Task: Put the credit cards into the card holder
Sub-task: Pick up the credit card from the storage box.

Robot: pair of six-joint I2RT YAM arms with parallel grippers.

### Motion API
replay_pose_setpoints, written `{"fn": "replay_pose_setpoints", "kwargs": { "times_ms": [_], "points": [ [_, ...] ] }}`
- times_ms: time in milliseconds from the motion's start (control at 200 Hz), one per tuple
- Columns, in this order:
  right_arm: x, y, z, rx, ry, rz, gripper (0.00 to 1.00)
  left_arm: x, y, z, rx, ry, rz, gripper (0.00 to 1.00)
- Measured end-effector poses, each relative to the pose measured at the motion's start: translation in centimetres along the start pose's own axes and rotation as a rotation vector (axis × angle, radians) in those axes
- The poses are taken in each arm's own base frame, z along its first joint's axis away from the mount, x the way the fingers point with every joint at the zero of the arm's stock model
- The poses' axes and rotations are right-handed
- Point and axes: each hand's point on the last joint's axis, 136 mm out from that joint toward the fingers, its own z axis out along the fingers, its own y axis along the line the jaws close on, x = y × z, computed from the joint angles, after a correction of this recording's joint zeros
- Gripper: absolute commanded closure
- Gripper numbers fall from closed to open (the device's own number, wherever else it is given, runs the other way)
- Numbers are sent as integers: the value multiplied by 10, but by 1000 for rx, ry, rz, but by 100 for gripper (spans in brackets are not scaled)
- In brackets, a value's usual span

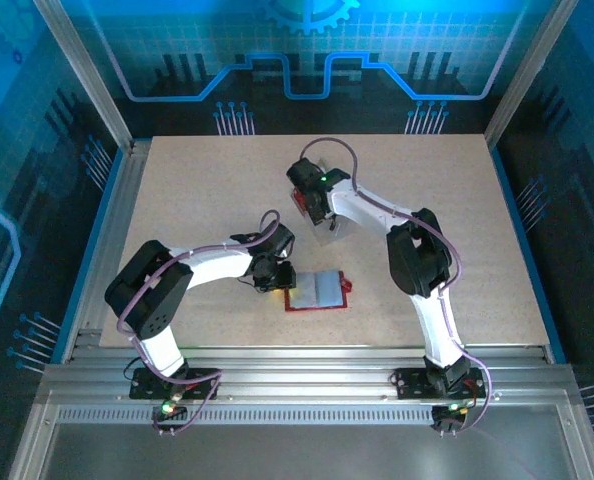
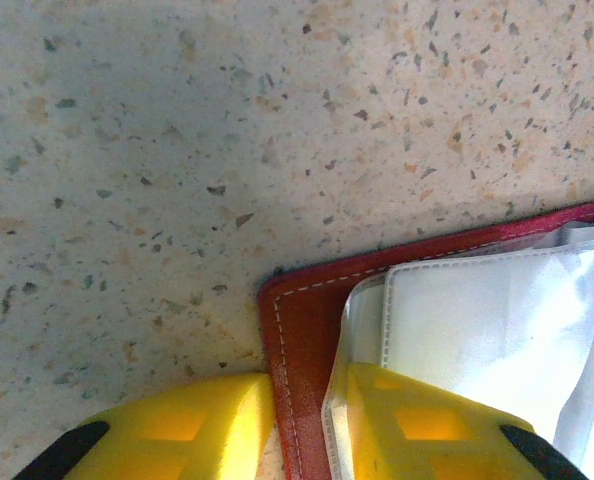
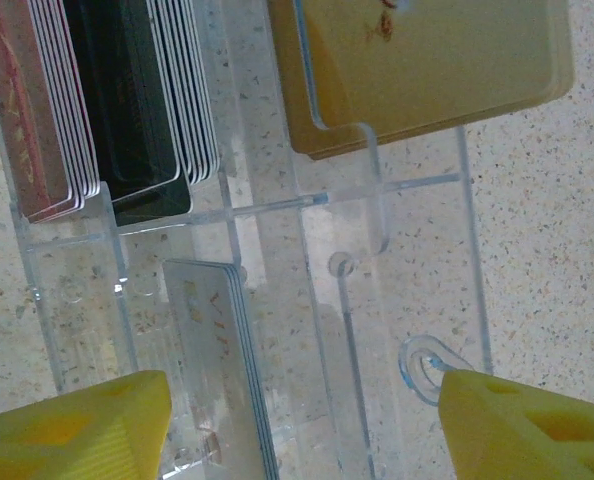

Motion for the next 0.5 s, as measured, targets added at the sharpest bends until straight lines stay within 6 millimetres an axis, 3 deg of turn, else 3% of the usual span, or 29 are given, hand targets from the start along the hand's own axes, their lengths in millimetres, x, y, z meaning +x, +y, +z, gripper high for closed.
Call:
{"fn": "replay_pose_setpoints", "kwargs": {
  "times_ms": [500],
  "points": [
    [3, -12, 6, 116, 11, -50, 49, 0, 0, 0, 0, 0, 0, 72]
  ]
}}
